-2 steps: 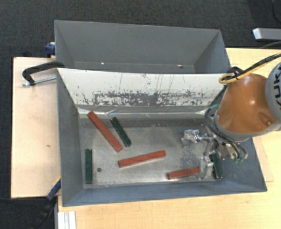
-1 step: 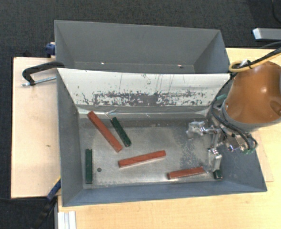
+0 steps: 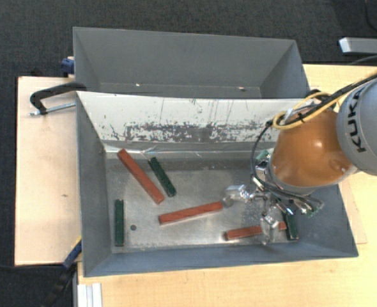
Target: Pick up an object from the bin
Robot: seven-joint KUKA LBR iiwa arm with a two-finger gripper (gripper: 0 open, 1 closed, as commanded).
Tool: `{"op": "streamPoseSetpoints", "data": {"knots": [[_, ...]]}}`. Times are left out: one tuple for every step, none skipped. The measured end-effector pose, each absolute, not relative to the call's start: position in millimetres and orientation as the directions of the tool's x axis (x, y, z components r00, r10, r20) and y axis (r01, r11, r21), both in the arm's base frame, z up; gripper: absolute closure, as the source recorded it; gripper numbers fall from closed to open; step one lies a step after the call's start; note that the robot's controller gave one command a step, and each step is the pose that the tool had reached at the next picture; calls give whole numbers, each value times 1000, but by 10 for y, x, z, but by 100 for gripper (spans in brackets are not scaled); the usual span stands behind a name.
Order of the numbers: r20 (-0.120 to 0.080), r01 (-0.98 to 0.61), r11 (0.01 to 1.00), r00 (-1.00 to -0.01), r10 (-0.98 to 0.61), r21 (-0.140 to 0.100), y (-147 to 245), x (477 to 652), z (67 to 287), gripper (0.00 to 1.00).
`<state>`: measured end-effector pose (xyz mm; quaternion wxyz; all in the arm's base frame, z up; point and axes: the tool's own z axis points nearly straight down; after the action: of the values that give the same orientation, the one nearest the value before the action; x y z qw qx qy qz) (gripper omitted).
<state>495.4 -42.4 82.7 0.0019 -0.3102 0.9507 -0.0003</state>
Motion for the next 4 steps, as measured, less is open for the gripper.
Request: {"op": "streamPoseSetpoints", "data": {"knots": [[-6, -616, 788, -788, -616, -2, -452, 4940, 682, 100], [-6, -618, 786, -786, -618, -3, -467, 4939, 712, 100], [-1, -618, 786, -786, -618, 1, -460, 4925, 770, 100], [1, -617, 787, -787, -617, 4, -452, 4919, 950, 100]]}}
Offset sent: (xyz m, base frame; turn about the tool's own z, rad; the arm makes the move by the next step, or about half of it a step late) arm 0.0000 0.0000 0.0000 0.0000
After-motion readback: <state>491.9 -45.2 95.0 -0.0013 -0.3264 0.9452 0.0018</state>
